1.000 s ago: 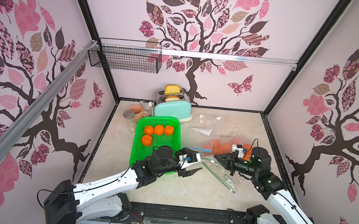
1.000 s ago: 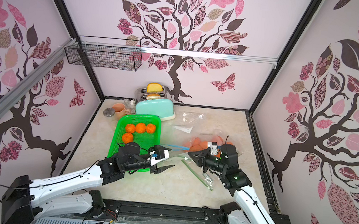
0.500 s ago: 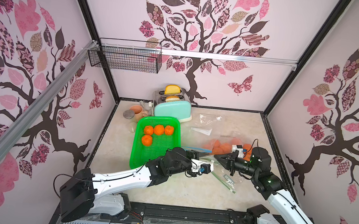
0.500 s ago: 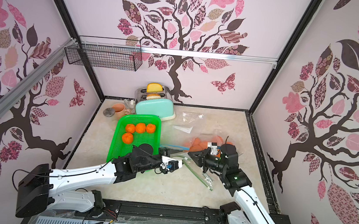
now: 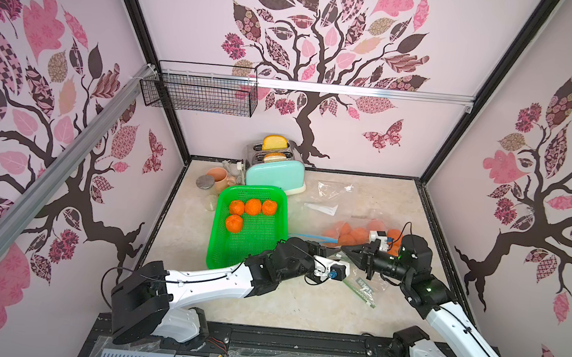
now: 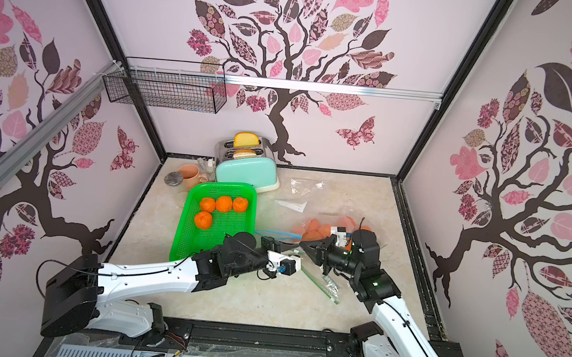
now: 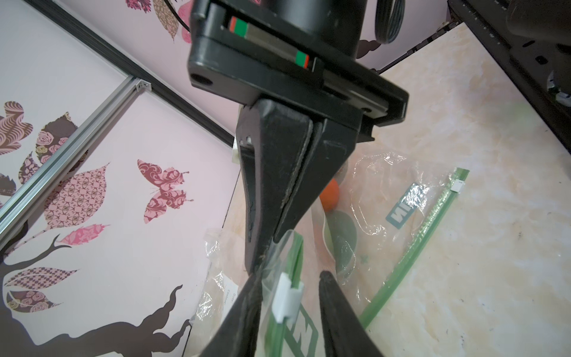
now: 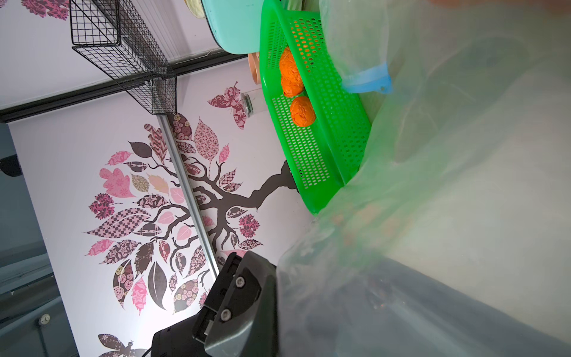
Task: Open the zip-top bag and take out the orange
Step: Unzip the zipper on the zipper food storage bag.
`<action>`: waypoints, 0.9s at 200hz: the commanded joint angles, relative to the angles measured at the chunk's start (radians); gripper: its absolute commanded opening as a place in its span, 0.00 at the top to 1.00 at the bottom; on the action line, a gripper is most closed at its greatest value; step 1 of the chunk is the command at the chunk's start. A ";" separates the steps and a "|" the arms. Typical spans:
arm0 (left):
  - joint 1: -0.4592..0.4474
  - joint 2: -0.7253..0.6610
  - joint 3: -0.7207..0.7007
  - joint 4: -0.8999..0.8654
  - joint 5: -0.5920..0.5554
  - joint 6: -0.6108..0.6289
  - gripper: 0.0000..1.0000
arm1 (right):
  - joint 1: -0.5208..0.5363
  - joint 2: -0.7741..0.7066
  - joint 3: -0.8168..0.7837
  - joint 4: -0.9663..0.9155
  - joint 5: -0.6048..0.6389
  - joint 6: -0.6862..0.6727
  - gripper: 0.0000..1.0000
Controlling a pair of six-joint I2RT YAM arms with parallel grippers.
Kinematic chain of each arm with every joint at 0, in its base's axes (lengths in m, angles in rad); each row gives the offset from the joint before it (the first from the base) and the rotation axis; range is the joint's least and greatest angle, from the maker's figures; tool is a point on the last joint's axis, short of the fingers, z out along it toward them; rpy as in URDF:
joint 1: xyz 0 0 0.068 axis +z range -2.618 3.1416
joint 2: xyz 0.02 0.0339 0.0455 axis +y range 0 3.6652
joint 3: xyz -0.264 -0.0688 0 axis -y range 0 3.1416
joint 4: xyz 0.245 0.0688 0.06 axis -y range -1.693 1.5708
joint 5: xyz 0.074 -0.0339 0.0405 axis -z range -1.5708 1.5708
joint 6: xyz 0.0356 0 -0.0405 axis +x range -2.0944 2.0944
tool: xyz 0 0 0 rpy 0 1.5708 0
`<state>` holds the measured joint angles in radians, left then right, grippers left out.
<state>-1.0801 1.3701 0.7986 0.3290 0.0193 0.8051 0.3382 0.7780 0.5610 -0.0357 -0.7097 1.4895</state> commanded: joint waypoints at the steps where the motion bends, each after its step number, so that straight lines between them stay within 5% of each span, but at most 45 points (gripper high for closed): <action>1: -0.001 0.008 0.013 0.048 -0.037 0.010 0.71 | -0.005 -0.007 -0.007 0.033 -0.007 0.005 1.00; 66: -0.001 -0.011 -0.003 0.077 -0.086 0.014 0.91 | -0.005 0.003 -0.001 0.043 -0.015 0.008 1.00; 134: -0.001 -0.025 -0.016 0.077 -0.114 -0.005 1.00 | -0.004 -0.013 0.022 0.042 -0.008 0.013 1.00; 156: -0.001 -0.041 -0.018 0.073 -0.114 -0.022 1.00 | -0.013 -0.018 0.065 -0.007 0.020 -0.117 0.58; 180: -0.001 -0.071 -0.030 0.074 -0.116 -0.049 1.00 | -0.019 -0.036 0.157 -0.126 0.089 -0.451 0.48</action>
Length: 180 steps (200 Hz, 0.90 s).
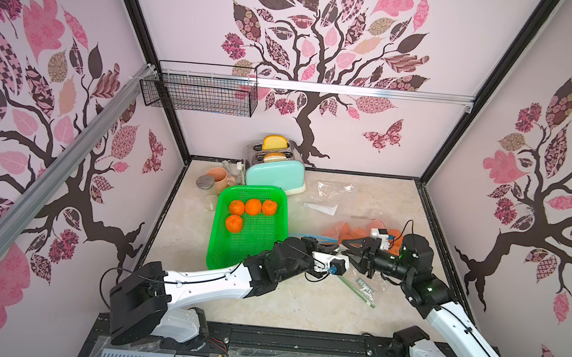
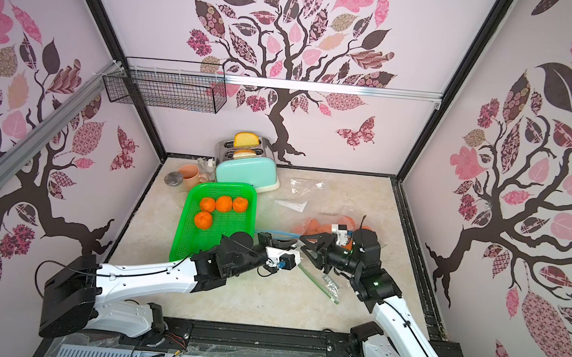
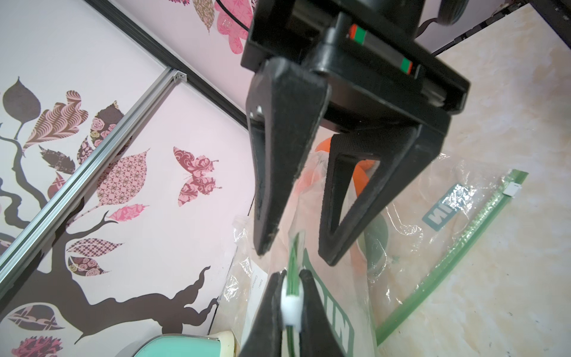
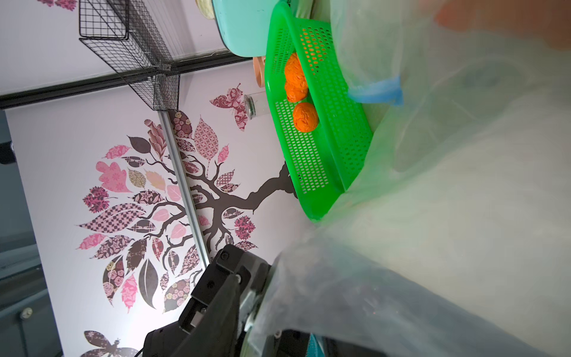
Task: Open the zip-top bag and take out the orange
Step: Unzip the zipper on the zipper food storage bag.
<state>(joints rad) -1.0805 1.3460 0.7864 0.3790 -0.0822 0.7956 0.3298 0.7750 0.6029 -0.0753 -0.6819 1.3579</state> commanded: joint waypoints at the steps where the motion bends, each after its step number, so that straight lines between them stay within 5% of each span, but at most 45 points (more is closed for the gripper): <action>1: 0.000 -0.048 -0.019 0.025 -0.014 -0.041 1.00 | -0.011 -0.034 0.119 -0.089 0.063 -0.327 0.48; 59: 0.071 -0.129 -0.026 -0.058 0.158 -0.107 1.00 | -0.006 -0.226 0.105 -0.224 0.130 -1.098 0.45; 110: 0.122 -0.157 -0.001 -0.151 0.311 -0.112 1.00 | 0.150 -0.301 0.053 -0.322 0.086 -1.731 0.33; 148: 0.129 -0.163 0.004 -0.201 0.380 -0.111 1.00 | 0.323 -0.306 0.029 -0.358 0.238 -2.048 0.33; 180: 0.129 -0.163 0.011 -0.233 0.415 -0.110 1.00 | 0.342 -0.254 0.044 -0.299 0.293 -2.097 0.38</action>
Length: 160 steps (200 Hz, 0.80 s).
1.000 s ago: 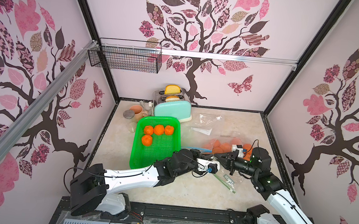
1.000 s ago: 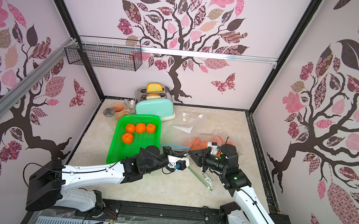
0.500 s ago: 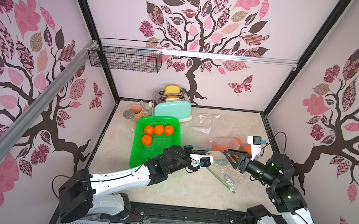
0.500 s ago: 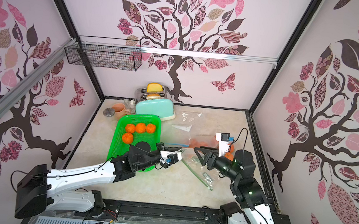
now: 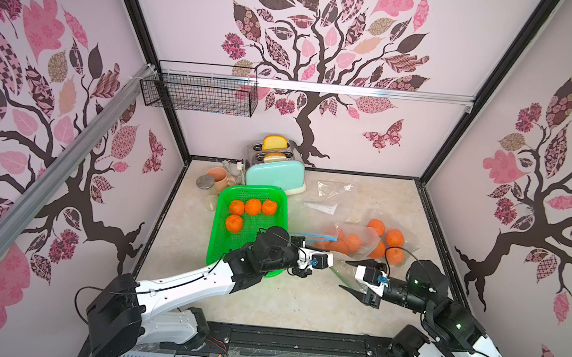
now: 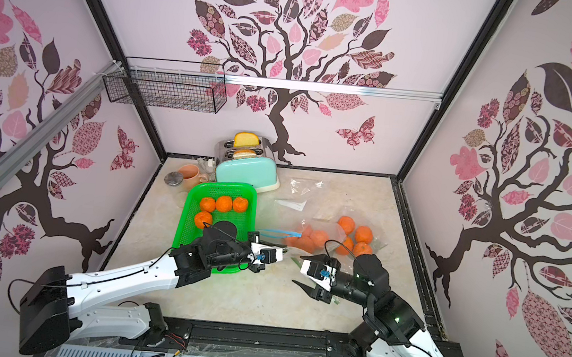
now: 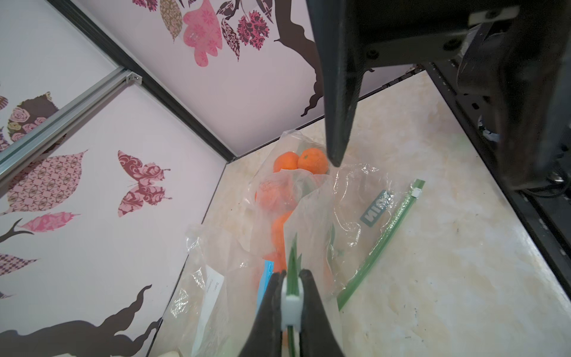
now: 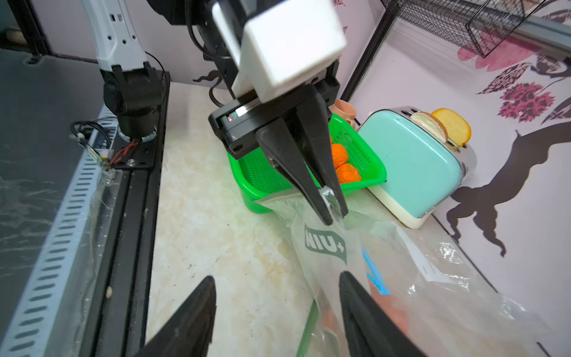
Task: Open the zip-top bag and take out the orange
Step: Unzip the zipper on the zipper food storage bag.
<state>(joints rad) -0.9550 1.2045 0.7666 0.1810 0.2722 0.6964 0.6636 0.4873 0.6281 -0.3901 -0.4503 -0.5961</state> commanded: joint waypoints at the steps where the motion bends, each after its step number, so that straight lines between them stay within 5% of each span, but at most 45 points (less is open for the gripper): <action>1: 0.004 -0.022 0.032 -0.040 0.060 -0.012 1.00 | 0.008 0.036 0.020 0.017 0.060 -0.143 0.38; 81: 0.004 -0.025 0.033 -0.063 0.102 -0.012 1.00 | 0.010 0.184 0.069 0.141 0.033 -0.101 0.50; 160: 0.005 -0.017 0.034 -0.059 0.103 -0.018 1.00 | 0.009 0.244 0.080 0.155 -0.054 -0.086 0.75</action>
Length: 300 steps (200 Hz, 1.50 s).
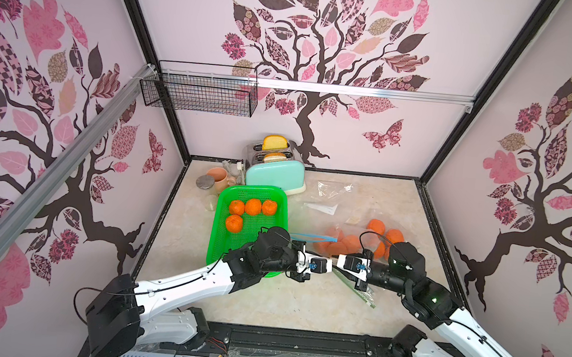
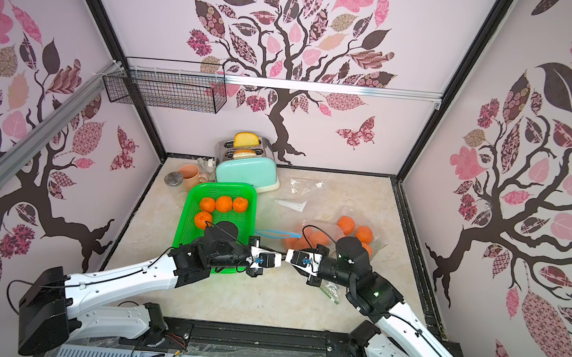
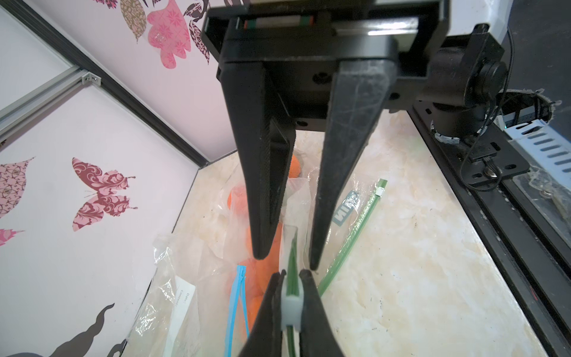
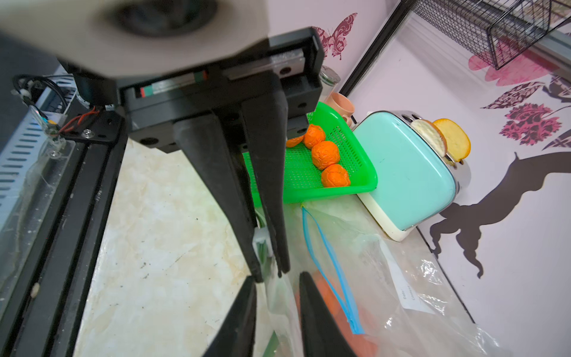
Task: Open the zip-top bag and take out the orange
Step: Unzip the zipper on the zipper food storage bag.
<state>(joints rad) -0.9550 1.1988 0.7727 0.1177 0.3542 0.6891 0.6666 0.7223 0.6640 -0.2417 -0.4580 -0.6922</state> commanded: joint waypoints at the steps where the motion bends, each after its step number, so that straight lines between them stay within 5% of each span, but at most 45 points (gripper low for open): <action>1: 0.005 -0.011 0.028 0.004 0.021 -0.011 1.00 | 0.007 0.009 0.044 0.007 -0.046 0.012 0.75; 69: 0.005 -0.010 0.023 0.004 0.019 -0.013 1.00 | 0.005 -0.006 0.039 0.016 -0.045 0.028 1.00; 145: 0.005 -0.024 0.040 -0.020 -0.057 -0.094 1.00 | 0.005 -0.099 -0.044 0.174 -0.001 0.145 1.00; 190: 0.005 -0.025 0.057 -0.024 -0.127 -0.170 1.00 | 0.005 -0.280 -0.178 0.402 0.199 0.286 1.00; 300: 0.004 -0.116 0.046 -0.136 -0.259 -0.350 0.99 | 0.005 -0.394 -0.178 0.383 0.321 0.334 1.00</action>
<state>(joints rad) -0.9798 1.1381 0.8310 0.0948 0.2306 0.4129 0.6865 0.3729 0.4644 0.0795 -0.2543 -0.3798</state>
